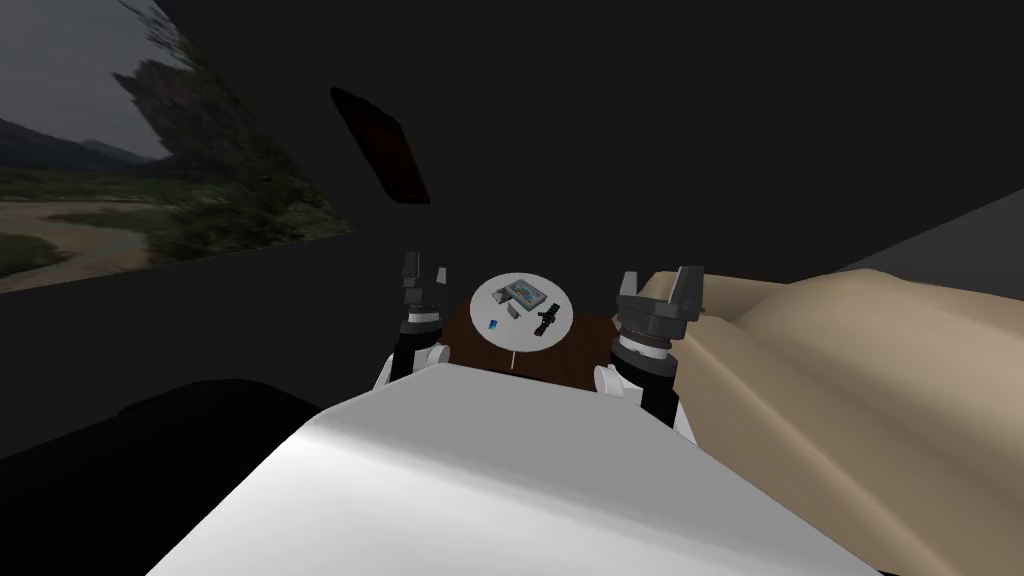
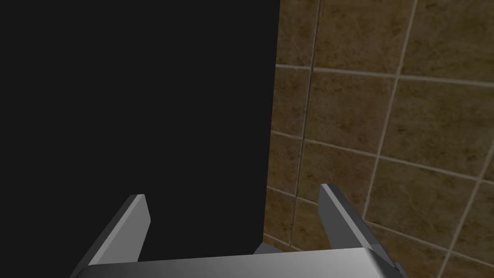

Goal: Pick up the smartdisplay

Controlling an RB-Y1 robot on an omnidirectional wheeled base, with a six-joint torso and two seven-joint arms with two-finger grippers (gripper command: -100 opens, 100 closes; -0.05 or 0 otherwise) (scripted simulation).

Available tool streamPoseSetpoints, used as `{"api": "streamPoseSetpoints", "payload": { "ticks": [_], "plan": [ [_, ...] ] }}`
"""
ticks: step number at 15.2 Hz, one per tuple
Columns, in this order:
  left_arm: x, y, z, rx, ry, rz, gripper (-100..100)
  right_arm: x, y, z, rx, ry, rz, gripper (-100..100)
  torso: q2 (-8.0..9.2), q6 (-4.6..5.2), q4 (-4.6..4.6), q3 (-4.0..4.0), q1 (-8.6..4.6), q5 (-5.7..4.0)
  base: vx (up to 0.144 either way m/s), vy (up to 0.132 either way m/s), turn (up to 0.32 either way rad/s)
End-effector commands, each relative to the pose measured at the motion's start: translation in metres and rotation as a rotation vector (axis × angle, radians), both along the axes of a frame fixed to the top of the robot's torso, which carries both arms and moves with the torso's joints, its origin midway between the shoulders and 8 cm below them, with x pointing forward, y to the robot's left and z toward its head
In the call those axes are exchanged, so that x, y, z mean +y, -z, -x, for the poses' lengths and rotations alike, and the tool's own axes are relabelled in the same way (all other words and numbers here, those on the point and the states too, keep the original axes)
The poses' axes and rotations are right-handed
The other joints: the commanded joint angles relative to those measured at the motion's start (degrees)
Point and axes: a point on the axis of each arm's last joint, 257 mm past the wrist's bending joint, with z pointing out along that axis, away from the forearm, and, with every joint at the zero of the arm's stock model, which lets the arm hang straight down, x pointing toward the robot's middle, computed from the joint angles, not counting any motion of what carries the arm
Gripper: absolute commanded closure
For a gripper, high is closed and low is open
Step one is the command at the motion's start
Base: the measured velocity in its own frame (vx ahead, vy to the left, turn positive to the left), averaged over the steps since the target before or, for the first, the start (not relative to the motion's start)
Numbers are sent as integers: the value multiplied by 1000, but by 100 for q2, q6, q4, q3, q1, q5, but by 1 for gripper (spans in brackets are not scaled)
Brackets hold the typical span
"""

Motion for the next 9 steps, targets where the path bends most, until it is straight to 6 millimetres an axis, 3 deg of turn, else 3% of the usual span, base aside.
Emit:
{"api": "streamPoseSetpoints", "payload": {
  "ticks": [1,3,4,9],
  "plan": [
    [-1,6,-5,26,9,-24,-100,0,0,0,0,0,0,0,0,0,0,0,0,0,-4,0,-59],
    [2,21,-16,82,13,-58,-100,0,0,0,0,0,0,0,3,3,0,1,3,1,-15,8,-186],
    [6,32,-23,119,10,-72,-100,0,0,0,0,0,0,0,6,3,1,3,7,1,-31,20,-479],
    [18,58,-39,209,-4,-102,-100,0,0,0,0,0,0,0,10,4,2,5,10,2,-26,15,-125]
  ]
}}
